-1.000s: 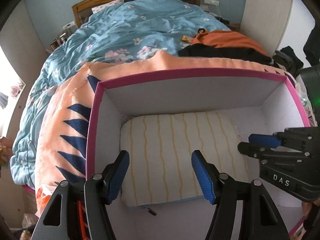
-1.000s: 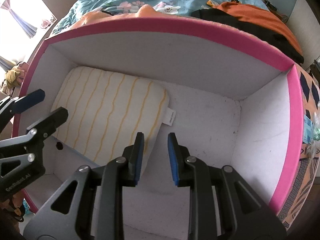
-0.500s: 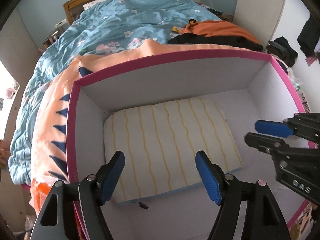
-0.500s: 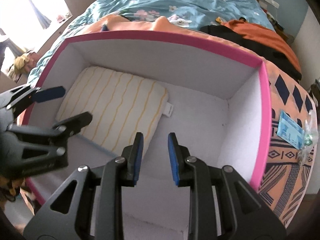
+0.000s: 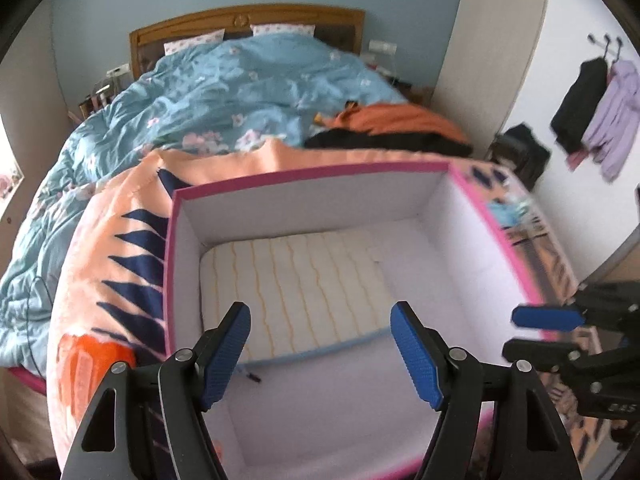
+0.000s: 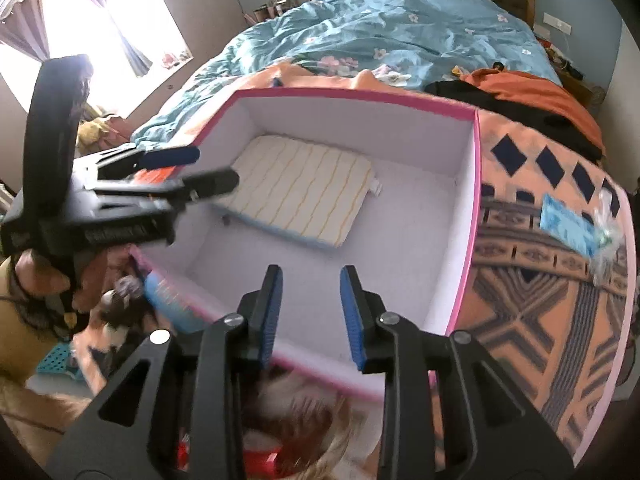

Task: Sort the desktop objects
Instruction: 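Move the right gripper back to the pile toward the black cloth, then grasp the black cloth with the right gripper and lift it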

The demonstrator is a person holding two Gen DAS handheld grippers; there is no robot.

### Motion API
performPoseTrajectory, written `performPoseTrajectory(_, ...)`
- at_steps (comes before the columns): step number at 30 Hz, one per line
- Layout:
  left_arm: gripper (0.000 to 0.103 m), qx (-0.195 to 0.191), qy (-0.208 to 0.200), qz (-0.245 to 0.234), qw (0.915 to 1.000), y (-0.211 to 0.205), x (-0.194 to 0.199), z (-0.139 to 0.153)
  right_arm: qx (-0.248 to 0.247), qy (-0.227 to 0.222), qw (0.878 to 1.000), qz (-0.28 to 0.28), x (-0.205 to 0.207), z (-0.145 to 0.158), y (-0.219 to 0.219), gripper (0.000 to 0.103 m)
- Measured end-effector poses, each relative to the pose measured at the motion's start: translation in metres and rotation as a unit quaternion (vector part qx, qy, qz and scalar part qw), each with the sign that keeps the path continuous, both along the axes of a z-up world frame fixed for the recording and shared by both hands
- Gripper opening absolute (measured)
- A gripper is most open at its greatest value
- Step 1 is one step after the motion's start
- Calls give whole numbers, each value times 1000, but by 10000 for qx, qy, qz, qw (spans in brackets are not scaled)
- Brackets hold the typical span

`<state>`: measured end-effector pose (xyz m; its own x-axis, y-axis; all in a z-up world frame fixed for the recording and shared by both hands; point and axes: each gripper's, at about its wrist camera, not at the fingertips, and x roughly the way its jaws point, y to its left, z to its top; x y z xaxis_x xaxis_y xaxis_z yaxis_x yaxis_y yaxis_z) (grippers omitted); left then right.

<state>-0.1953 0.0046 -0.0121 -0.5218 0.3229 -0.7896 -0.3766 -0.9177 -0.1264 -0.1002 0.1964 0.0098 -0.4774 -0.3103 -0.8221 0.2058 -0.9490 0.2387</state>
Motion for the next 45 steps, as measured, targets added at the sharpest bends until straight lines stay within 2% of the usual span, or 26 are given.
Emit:
performPoseTrajectory(4, 75, 131, -6, 37, 9999, -19, 23, 7, -233, -106, 9995, 192, 30, -1, -10, 32)
performPoseTrajectory(8, 75, 85, -242, 228, 9994, -41, 40, -7, -387, -306, 9981, 375, 44, -13, -29, 34)
performPoseTrajectory(10, 75, 104, -440, 282, 9986, -50, 54, -15, -449, -453, 9969, 469, 48, -22, -40, 40)
performPoseTrajectory(12, 75, 56, -538, 295, 9981, -54, 70, -22, -348, -589, 9965, 486, 50, -31, -48, 45)
performPoseTrajectory(17, 75, 201, -897, 204, 9956, -64, 103, -31, -48, -910, 9945, 509, 52, -50, -57, 46)
performPoseTrajectory(24, 75, 377, -1476, 192, 9881, -68, 136, -56, -4, -1238, 9901, 665, 48, -64, -62, 47)
performPoseTrajectory(27, 75, 536, -1715, 228, 9835, -71, 144, -64, 40, -1382, 9877, 735, 47, -69, -65, 47)
performPoseTrajectory(32, 75, 673, -1877, 229, 9796, -71, 147, -72, -105, -1616, 9844, 688, 42, -78, -62, 47)
performPoseTrajectory(34, 75, 760, -1960, 256, 9773, -72, 147, -73, -145, -1674, 9838, 623, 41, -80, -59, 52)
performPoseTrajectory(45, 74, 1231, -2223, 426, 9662, -83, 143, -79, -266, -1703, 9825, 706, 40, -81, -61, 53)
